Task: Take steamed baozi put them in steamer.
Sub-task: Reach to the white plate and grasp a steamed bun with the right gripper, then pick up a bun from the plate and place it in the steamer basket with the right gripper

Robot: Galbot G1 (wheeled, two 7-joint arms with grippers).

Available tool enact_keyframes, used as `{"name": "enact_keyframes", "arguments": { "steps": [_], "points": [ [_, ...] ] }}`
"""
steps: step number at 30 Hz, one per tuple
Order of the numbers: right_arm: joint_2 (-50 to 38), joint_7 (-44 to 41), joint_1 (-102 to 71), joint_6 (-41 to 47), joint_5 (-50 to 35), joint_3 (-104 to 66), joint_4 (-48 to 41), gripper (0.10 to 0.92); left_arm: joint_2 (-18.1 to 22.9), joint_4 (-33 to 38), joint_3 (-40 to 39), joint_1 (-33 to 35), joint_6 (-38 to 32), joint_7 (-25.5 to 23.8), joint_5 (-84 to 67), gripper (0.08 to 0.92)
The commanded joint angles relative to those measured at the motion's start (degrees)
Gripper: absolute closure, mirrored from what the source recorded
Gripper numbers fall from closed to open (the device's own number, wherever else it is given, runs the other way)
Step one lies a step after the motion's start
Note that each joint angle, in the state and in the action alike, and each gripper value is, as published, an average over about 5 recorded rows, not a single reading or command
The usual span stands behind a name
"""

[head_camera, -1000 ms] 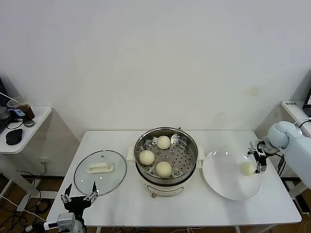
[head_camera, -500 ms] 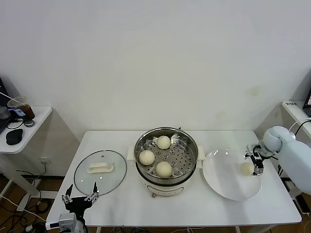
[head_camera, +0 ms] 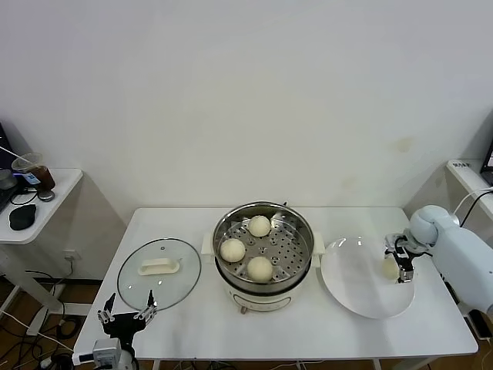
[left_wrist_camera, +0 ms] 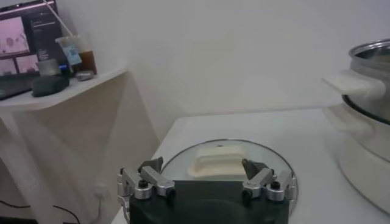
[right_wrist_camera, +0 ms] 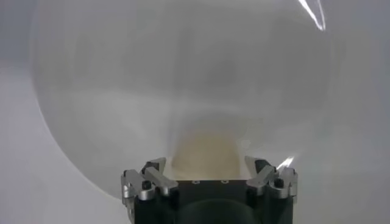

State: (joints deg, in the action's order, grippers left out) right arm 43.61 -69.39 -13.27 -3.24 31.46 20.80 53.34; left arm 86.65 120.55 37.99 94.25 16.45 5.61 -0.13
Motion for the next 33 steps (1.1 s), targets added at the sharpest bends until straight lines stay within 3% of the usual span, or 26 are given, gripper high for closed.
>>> {"name": "enact_keyframes", "arguments": {
  "steps": [1, 6, 17, 23, 33],
  "points": [
    [0.51, -0.38, -0.23, 0.00, 0.94, -0.54, -0.90, 0.203, -0.06, -0.01, -0.04, -0.03, 0.03, -0.01, 0.01, 0.177],
    [0.36, -0.39, -0.15, 0.41, 0.64, -0.67, -1.06, 0.225, 0.00, 0.05, -0.16, -0.11, 0.05, -0.02, 0.04, 0.177],
    [-1.28, -2.11, 3.83, 3.18, -3.83, 2.60, 0.89, 0.526, 0.35, -0.13, -0.88, -0.85, 0.15, 0.07, 0.14, 0.177],
    [-3.94, -4.05, 13.70, 9.04, -16.34, 13.47, 6.56, 0.662, 0.25, 0.27, -1.16, -1.32, 0.04, 0.29, 0.22, 0.177],
    [-0.59, -3.83, 41.46, 20.92, -42.51, 38.98, 20.91, 0.677, -0.68, 1.65, -1.26, -0.82, -0.29, 0.85, 0.73, 0.177]
  ]
}}
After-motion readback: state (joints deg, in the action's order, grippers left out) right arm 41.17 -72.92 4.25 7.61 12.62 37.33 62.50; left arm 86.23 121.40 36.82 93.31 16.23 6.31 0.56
